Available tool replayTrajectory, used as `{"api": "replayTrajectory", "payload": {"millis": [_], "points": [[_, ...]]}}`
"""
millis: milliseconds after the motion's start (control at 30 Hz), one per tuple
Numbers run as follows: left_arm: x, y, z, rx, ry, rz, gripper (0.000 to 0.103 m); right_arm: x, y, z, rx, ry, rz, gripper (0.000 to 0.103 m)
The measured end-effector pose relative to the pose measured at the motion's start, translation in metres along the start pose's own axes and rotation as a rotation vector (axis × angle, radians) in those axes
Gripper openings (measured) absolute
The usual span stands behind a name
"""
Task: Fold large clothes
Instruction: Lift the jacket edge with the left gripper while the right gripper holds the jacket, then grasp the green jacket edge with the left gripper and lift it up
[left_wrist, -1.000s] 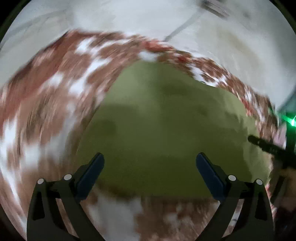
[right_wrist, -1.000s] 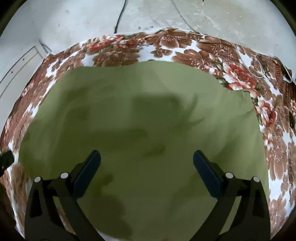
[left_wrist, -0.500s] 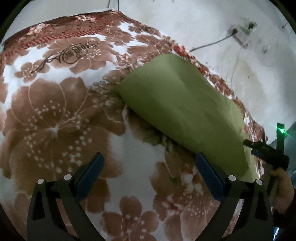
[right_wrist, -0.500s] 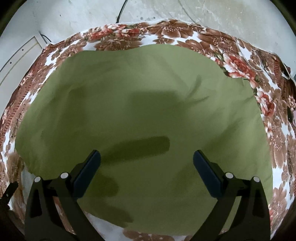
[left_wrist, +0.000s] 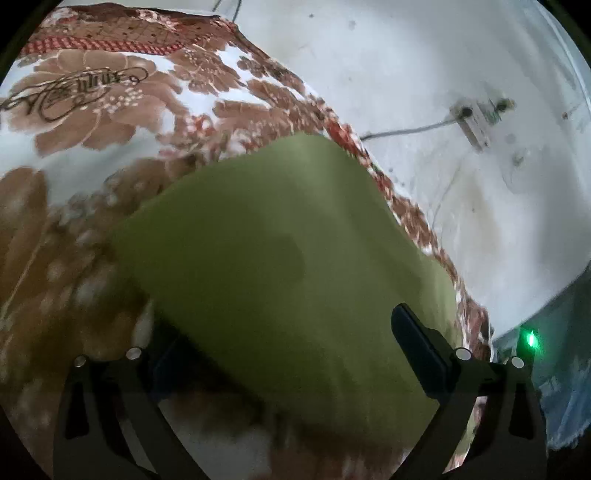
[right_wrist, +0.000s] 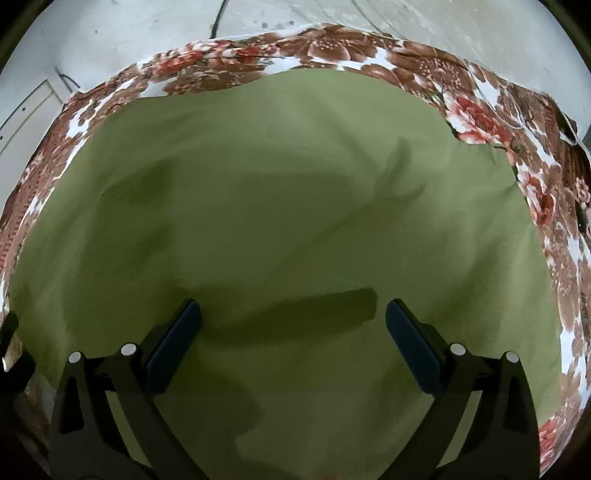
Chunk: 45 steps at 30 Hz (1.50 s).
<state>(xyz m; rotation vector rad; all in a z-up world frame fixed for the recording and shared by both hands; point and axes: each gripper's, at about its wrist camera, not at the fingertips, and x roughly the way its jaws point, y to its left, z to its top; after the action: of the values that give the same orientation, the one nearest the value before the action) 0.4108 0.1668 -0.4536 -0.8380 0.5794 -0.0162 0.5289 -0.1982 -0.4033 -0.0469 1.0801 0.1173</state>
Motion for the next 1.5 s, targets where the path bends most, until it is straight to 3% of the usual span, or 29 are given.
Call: {"api": "replayTrajectory", "payload": {"millis": [300,367,433,467,567,667,733,800,1067,1233,1300,1500], "points": [[0.029,-0.006,0.016,-0.023,-0.029,0.003,0.097,0.013,-0.002,0.001,0.008,-0.004,-0.019,0.098],[0.03,-0.01,0.015,-0.023,-0.028,0.043,0.094,0.016,-0.001,0.0,0.004,-0.003,-0.027,0.098],[0.036,-0.01,0.019,-0.047,-0.008,0.075,0.082,0.018,0.001,0.001,0.005,0.0,-0.042,0.098],[0.039,-0.008,0.02,-0.062,0.012,0.096,0.065,0.019,0.001,0.001,0.011,0.002,-0.045,0.098],[0.044,-0.006,0.023,-0.046,0.076,0.113,0.054,0.022,0.002,0.001,0.025,0.007,-0.056,0.098],[0.043,-0.007,0.025,-0.042,0.101,0.081,0.031,0.022,0.004,0.0,0.017,0.01,-0.071,0.098],[0.039,-0.022,0.027,0.021,0.098,0.112,0.023,0.023,0.006,-0.001,0.003,0.013,-0.086,0.098],[0.032,-0.044,0.028,0.096,0.09,0.131,0.015,0.026,0.008,-0.002,-0.01,0.024,-0.109,0.098],[0.009,-0.152,0.039,0.321,0.06,0.076,0.012,0.036,0.021,-0.007,-0.054,0.037,-0.213,0.098],[0.001,-0.236,0.023,0.501,0.036,0.045,0.012,0.041,0.019,0.006,-0.095,0.113,-0.19,0.098],[-0.002,-0.27,0.012,0.585,0.018,0.039,0.012,0.031,0.006,0.013,-0.089,0.131,-0.147,0.098],[-0.001,-0.354,-0.023,0.761,0.008,0.031,0.012,-0.047,-0.099,0.01,0.038,-0.002,-0.113,0.098]]}}
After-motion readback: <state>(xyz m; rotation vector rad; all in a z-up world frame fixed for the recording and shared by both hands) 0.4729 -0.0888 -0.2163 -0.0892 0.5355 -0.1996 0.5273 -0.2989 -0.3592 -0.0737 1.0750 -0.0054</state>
